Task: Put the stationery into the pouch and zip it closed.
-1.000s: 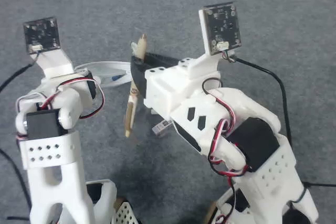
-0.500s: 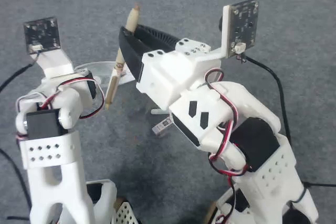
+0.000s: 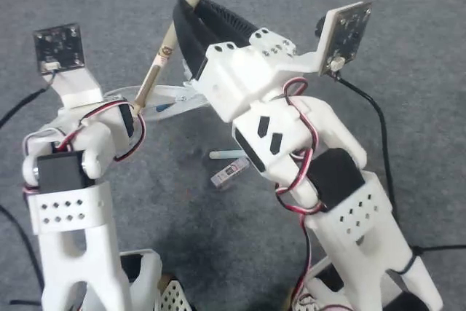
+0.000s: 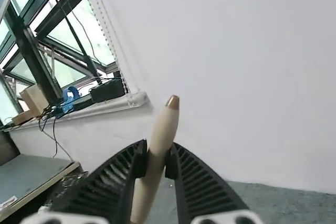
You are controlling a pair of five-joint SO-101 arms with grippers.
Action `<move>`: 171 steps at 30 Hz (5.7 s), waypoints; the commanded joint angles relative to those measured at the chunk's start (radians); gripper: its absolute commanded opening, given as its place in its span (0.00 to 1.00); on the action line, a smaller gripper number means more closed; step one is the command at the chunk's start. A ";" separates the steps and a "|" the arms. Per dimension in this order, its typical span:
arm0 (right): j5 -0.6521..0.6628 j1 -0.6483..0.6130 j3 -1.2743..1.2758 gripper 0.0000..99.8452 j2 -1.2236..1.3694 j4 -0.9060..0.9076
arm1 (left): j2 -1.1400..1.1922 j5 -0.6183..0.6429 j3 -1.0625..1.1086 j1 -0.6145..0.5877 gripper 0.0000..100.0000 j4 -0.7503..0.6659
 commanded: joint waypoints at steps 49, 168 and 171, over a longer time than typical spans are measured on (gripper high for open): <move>0.712 -0.265 1.048 0.14 -0.041 -1.147 | -0.002 -0.009 -0.021 0.006 0.01 0.008; -0.101 -0.062 0.500 0.20 0.308 0.363 | 0.006 -0.005 0.022 -0.097 0.01 -0.049; -0.118 -0.025 0.476 0.20 0.309 0.371 | 0.006 -0.005 0.022 -0.097 0.01 -0.048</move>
